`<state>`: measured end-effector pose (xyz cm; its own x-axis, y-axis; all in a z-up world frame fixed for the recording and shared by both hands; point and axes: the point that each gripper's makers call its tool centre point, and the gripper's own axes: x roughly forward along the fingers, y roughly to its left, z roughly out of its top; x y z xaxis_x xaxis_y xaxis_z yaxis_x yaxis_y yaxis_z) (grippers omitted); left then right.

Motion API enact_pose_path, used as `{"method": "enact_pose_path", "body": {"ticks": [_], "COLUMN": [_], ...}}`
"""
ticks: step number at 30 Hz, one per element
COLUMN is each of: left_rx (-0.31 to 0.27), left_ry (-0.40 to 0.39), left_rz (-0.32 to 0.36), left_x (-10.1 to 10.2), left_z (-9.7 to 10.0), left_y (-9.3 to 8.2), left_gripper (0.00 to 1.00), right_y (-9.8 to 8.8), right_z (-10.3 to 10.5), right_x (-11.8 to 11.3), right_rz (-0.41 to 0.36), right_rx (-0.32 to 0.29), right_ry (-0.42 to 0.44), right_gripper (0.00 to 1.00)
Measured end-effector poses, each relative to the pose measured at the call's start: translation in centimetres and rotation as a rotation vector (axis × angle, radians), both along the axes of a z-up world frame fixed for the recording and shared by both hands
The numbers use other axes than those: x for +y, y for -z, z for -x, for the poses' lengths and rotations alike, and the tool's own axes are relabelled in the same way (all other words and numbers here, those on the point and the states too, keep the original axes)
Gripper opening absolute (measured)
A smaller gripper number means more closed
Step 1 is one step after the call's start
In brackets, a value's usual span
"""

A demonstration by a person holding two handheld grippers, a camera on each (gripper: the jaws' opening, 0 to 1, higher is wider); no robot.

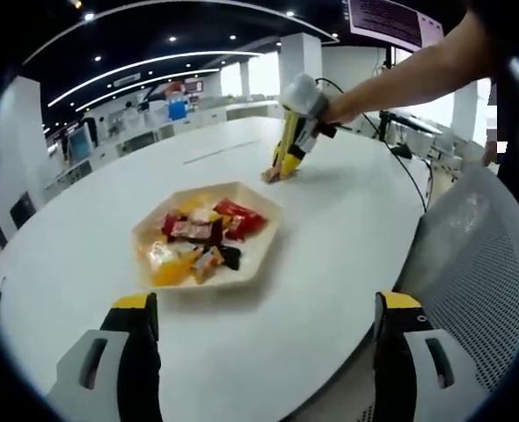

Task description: Place the target food into the container with the food tongs after gripping and lifting it, then release it inside without dropping or visibly crushing the food.

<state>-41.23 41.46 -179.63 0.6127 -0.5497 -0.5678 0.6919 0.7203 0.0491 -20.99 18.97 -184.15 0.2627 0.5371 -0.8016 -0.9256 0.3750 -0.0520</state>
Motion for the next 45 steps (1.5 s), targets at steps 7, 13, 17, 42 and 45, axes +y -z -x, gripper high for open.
{"method": "enact_pose_path", "body": {"ticks": [7,13,17,42,45], "left_rx": [-0.006,-0.028,-0.036,-0.078,-0.082], "left_ry": [-0.001,0.003,0.016,-0.002,-0.004], "left_rz": [0.013,0.027,0.006,0.033,0.03], "left_x": [-0.1,-0.2,-0.2,0.0,0.1], "left_z": [0.0,-0.2,-0.2,-0.6,-0.6], "left_y": [-0.3,-0.8,-0.6,-1.6,-1.7], "left_gripper": [0.99,0.99,0.99,0.98,0.97], "right_y": [-1.8,-3.2,-4.5,-12.2,-12.6], "right_z": [-1.1,-0.6,-1.1,-1.9,-1.8], "right_x": [-0.3,0.1,-0.1,-1.2,-0.6], "right_rz": [-0.15,-0.088,-0.082,-0.073,-0.079], "right_rx": [0.096,0.063,0.041,-0.025,-0.026], "right_ry": [0.156,0.125,0.134,0.19,0.191], "right_gripper": [0.22,0.23,0.23,0.23,0.23]}}
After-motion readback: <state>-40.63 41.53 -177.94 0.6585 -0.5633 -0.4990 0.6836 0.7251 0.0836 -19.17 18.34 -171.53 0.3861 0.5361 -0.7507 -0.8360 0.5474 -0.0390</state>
